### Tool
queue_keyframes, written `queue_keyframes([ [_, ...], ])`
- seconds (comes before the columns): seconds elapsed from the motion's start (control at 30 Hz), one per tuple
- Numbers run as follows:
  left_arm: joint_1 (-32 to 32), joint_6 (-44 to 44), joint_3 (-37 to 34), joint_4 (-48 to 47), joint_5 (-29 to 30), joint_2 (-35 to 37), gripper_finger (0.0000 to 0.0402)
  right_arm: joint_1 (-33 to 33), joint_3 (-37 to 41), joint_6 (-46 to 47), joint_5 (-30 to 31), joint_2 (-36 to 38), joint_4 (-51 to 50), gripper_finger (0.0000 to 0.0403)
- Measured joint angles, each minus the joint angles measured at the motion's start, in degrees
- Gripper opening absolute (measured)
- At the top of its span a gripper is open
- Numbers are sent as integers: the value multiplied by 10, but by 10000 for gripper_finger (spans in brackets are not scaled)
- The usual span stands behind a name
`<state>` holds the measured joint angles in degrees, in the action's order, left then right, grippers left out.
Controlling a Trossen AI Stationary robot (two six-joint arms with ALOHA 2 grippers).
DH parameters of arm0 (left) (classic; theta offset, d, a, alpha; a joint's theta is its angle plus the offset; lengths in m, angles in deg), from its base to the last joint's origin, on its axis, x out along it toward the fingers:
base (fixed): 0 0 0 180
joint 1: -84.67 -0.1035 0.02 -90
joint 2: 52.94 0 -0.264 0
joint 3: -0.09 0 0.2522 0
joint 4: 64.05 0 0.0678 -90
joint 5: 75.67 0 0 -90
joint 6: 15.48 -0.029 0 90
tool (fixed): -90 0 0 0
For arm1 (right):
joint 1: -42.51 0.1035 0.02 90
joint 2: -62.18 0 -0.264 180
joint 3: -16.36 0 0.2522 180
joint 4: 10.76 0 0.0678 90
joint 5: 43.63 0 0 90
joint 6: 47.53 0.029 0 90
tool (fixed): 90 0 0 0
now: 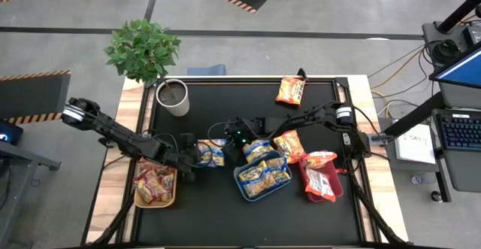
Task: Sort Maruchan noodles
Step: Put the left blue noodle pack into the blue bin
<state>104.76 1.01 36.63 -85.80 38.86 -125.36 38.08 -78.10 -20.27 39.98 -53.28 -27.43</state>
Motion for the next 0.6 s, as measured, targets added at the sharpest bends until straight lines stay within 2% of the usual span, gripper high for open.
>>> queue_keyframes([
  [0.3, 0, 14, -1, 6, 6, -3, 40, 0, 14, -1, 4, 0, 14, 279],
  [0.6, 0, 10, 0, 65, 14, -52, 40, 0, 16, -6, 5, 0, 17, 283],
])
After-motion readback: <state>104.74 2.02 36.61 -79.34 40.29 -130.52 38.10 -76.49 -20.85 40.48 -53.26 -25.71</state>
